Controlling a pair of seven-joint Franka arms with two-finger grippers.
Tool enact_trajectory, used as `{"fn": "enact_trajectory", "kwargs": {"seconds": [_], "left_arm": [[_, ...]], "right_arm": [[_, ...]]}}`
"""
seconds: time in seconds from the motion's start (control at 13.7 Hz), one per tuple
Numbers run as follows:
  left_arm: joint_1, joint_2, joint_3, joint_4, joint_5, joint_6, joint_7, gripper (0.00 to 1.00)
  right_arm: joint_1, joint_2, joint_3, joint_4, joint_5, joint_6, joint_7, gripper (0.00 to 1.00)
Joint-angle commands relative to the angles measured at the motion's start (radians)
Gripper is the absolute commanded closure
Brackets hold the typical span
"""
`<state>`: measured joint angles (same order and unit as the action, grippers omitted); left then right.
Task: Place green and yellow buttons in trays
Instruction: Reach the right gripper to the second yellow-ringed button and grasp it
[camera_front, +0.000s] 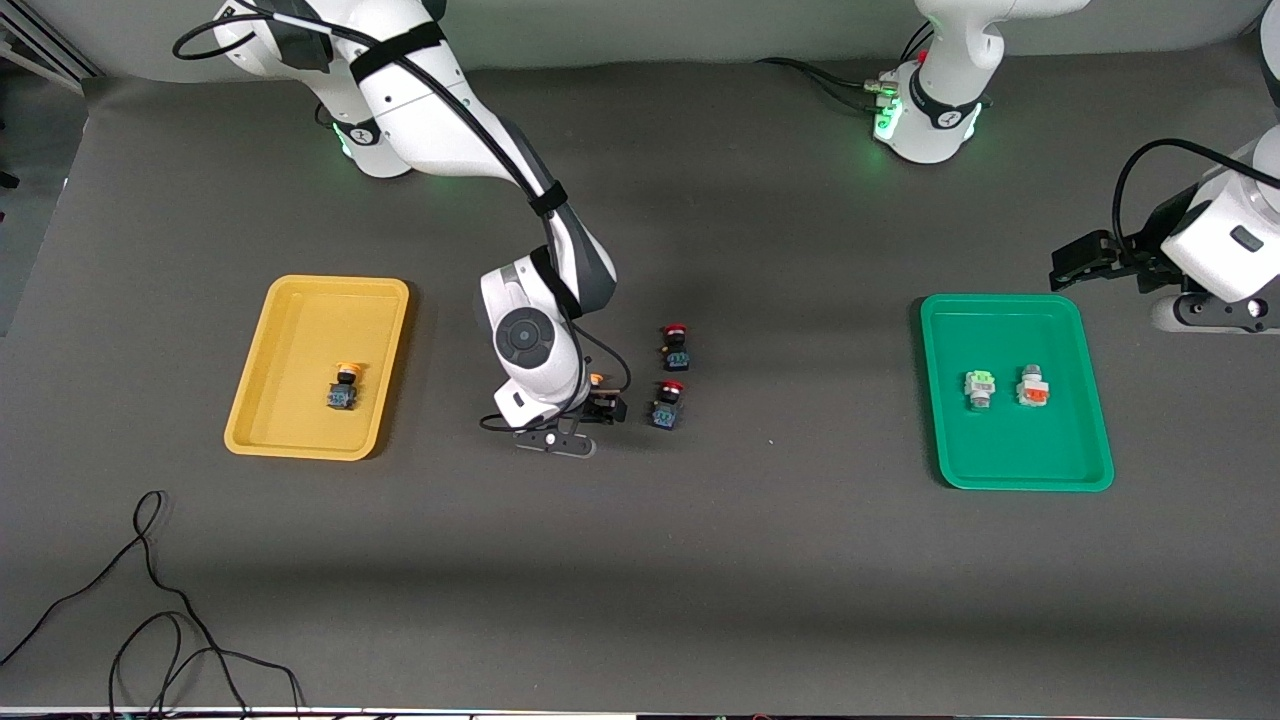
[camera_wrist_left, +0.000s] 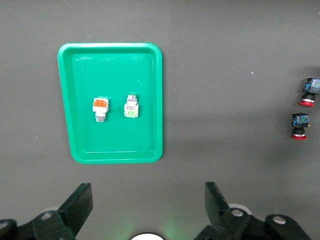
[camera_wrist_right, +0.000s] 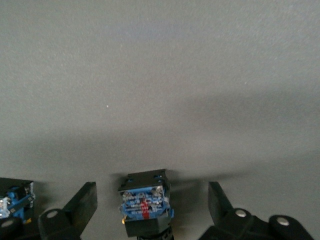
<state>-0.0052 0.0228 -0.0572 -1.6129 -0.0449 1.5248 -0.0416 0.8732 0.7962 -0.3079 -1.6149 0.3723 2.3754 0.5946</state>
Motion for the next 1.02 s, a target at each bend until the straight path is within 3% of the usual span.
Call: {"fn": "enact_trajectory", "kwargs": {"seconds": [0.0,0.07,0.15,0.58,0.66,0.95], "left_arm": [[0.005,-0.007,0.002,0.002,-0.007,-0.005,-0.005,0.0],[0.005,-0.007,0.003,0.004,-0.007,-0.002,0.003,0.0],[0.005,-0.007,0.003,0.005,-0.007,0.0,0.002,0.0],[-0.01,-0.008,0.006,0.013,0.0,-0.003,0.003,0.0],[-0.028,-0.007,0.016,0.013,0.002,-0.005,0.003,0.0],[-0.047,-0.011,0.043,0.013,0.008,-0.006,0.005,0.0]], "right_arm": [[0.024,0.008,-0.017,-0.002,0.02,0.008,0.048,0.48],[0.024,0.008,-0.017,-0.002,0.02,0.008,0.057,0.88],[0.023,0.008,-0.017,-0.002,0.02,0.008,0.059,1.0],[0.017,-0.041,-0.036,0.013,0.005,0.001,0.034,1.0],[0.015,-0.073,-0.062,0.006,0.005,-0.016,0.015,1.0],[0.009,-0.219,-0.236,0.004,0.005,-0.347,-0.198,1.0]]}}
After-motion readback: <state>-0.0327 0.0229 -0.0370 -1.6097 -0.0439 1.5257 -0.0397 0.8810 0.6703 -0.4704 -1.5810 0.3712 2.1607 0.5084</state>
